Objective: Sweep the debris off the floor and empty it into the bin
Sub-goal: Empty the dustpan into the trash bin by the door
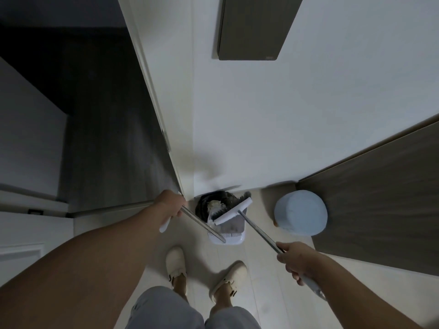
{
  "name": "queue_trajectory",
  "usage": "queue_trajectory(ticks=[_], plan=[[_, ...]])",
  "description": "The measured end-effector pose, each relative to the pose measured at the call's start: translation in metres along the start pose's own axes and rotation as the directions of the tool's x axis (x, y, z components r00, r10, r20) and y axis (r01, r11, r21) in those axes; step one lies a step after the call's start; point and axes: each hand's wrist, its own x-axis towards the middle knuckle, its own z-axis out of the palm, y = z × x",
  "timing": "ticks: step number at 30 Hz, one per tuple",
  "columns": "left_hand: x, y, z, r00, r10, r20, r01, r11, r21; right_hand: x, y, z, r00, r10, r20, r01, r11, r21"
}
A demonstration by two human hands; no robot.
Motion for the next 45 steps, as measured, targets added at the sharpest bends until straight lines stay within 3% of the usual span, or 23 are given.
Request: queue_trajectory(ticks=[5,11,16,30,38,45], plan=[[-0.002,-0.001,-0.001,1.0,-0.001,0.011,0.001,1.0,0.004,-0.008,0.009,-0.004,0.997,-0.023,-0.068,0.026,0.999,0.044],[-0.002,-0.002,-0.002,1.0,0.002,0.015,-0.003,0.999,0.048,-0.016,0.009,-0.022,1.0,0.021,-0.018,-0.022,0.999,-0.032],[-0.007,-0.001,-0.003,1.0,0.014,0.026,-0.016,0.996,0.09,-0.006,-0.002,0.008,0.999,0.02,-0.041,-0.025,0.991,-0.132],[-0.008,-0.011,-0.003,1.0,-0.005,0.005,0.005,1.0,0.002,-0.011,0.015,0.009,0.992,-0.044,-0.117,0.038,0.998,-0.057],[-0.007,-0.009,-0.002,1.0,0.011,0.001,-0.011,0.999,0.043,-0.004,0.005,0.021,1.0,0.024,-0.015,-0.025,0.997,-0.079],[-0.006,-0.007,0.0,0.999,0.002,-0.038,-0.001,1.0,0.008,0.008,0.008,0.032,0.999,0.001,-0.038,0.003,0.994,0.109]])
